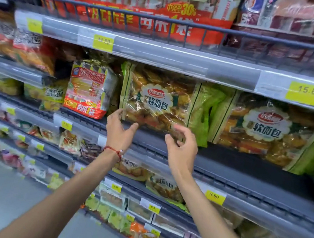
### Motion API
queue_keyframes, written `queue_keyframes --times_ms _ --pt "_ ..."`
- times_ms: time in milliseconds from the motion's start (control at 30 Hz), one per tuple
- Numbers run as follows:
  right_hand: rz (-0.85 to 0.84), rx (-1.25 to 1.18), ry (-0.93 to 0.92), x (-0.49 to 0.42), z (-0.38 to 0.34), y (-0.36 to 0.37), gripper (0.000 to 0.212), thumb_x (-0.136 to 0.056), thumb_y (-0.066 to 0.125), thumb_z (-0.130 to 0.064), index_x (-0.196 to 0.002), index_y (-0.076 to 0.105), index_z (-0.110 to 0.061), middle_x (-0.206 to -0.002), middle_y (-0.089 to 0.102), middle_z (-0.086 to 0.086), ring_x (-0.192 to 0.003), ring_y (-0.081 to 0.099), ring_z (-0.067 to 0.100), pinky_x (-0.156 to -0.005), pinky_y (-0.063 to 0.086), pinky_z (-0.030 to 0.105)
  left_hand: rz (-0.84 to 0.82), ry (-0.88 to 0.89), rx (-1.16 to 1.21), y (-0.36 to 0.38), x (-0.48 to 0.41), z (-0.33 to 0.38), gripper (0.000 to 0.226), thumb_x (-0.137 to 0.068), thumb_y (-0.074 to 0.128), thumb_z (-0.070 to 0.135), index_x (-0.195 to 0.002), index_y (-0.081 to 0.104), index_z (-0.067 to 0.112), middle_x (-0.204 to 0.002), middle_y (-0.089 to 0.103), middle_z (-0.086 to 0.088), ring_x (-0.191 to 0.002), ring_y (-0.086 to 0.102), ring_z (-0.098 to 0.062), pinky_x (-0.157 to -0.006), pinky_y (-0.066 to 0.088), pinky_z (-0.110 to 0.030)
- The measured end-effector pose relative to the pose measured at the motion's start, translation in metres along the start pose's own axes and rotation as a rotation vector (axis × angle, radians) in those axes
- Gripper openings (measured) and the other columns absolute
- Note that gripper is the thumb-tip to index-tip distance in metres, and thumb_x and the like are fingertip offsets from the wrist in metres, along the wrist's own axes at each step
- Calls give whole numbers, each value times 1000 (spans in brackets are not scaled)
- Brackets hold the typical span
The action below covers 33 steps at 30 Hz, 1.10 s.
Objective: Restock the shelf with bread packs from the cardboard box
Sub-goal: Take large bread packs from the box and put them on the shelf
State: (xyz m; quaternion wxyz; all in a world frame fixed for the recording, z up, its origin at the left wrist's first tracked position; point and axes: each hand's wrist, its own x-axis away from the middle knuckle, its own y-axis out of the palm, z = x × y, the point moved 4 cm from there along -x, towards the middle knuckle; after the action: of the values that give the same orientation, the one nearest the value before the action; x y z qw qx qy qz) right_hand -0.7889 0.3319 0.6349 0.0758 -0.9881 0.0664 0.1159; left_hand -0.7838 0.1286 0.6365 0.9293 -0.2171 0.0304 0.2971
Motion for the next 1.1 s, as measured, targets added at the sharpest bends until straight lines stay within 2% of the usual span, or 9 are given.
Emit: queue_keyframes --times_ms 133,233,367,500,567,633,767,867,1100 --pt "-173 -57 -55 44 4 8 28 -93 70 -10 -109 68 -33 -117 62 -16 -105 56 -10 -88 48 17 42 -77 -58 -21 66 -14 52 -91 68 24 -137 46 15 -131 41 -5 -124 46 -25 -105 42 -44" --pt "-353 -77 -21 85 12 12 24 -93 70 -11 -107 70 -30 -116 65 -11 -102 58 -9 -82 48 14 107 -154 -64 -42 120 -30 50 -84 71 26 -129 53 13 -119 48 -2 -113 53 -26 -97 49 -44" --pt "-544 -130 39 146 16 14 23 -91 69 -3 -108 72 -17 -112 71 -4 -102 63 2 -79 44 6 199 -277 -53 -75 202 -50 43 -84 70 19 -125 57 13 -121 56 -7 -116 56 -24 -97 48 -40" --pt "-759 -113 90 217 25 22 16 -91 71 -6 -104 72 -14 -102 70 -8 -92 60 -5 -76 44 8 270 -421 -46 -112 281 -79 37 -90 66 9 -126 58 6 -123 57 -4 -111 55 -20 -73 45 -16" --pt "-845 -93 100 256 33 25 19 -90 69 -1 -102 71 -15 -97 70 -7 -84 61 -10 -75 44 9 282 -475 -76 -132 320 -98 38 -89 68 11 -125 59 6 -120 59 -4 -107 57 -21 -82 47 -23" --pt "-933 -52 112 296 42 29 24 -88 69 2 -101 71 -18 -96 71 -5 -85 64 -2 -79 47 14 279 -529 -102 -151 359 -117 39 -88 67 9 -126 59 6 -124 62 -8 -110 60 -26 -90 49 -32" --pt "-1082 9 128 377 59 35 33 -86 70 3 -94 69 -29 -94 71 -11 -87 65 7 -86 51 23 292 -624 -99 -186 434 -156 37 -87 66 6 -124 61 7 -122 64 -10 -103 60 -21 -89 50 -31" --pt "-1128 51 169 438 70 33 37 -87 71 1 -90 67 -36 -95 71 -13 -90 67 7 -86 49 21 285 -678 -94 -213 490 -186 37 -88 66 6 -124 61 7 -121 65 -10 -105 62 -22 -92 50 -31" --pt "-1134 119 427 578 108 8 25 -94 67 -6 -96 69 -30 -100 70 -8 -96 64 10 -89 48 26 152 -786 -107 -271 611 -245 34 -91 64 12 -124 60 12 -115 64 -3 -103 64 -21 -94 53 -37"
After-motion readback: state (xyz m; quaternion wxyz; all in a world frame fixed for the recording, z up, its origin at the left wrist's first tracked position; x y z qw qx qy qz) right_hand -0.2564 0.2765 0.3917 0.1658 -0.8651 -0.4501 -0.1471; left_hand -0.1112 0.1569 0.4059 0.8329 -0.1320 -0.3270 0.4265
